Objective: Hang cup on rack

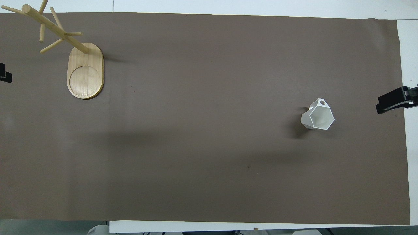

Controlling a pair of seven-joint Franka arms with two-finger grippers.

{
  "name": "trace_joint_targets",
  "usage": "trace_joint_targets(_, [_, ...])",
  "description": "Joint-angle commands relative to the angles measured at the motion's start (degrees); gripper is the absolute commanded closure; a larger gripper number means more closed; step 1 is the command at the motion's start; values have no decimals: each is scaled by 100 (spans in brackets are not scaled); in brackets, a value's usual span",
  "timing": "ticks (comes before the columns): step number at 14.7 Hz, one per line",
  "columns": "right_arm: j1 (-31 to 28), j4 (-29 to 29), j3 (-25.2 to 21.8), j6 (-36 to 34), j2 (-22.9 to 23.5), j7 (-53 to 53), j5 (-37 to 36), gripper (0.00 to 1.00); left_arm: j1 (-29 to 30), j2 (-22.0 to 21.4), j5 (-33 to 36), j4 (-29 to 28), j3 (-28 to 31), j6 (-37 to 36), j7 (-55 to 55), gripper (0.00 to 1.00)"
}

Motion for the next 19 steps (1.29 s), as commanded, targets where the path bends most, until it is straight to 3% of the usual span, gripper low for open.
trace_joint_targets(1, [-38, 91, 21, -1, 64, 31, 92, 0, 116, -117, -52, -132, -90, -42, 7, 0])
trace_joint_targets(8, [-12, -242, 38, 16, -155, -450, 162, 0, 116, -117, -52, -132, -90, -33, 7, 0])
trace_joint_targets(12, [-449, -620, 12, 815, -164, -3468, 215, 0, 116, -117, -52, -132, -90, -25, 7, 0])
trace_joint_targets(14, [-818, -664, 4, 869, -24, -4499, 670, 0, 124, -90, -52, -114, -90, 98, 33, 0])
trace_joint_targets(16, [-1231, -664, 3, 1052, 274, -5692, 1179, 0, 116, -108, -52, -131, -90, 29, -2, 0])
trace_joint_targets(19, [-2118, -875, 3, 1484, 1054, -8380, 2548, 0, 46, -108, -52, -132, -90, 46, -19, 0])
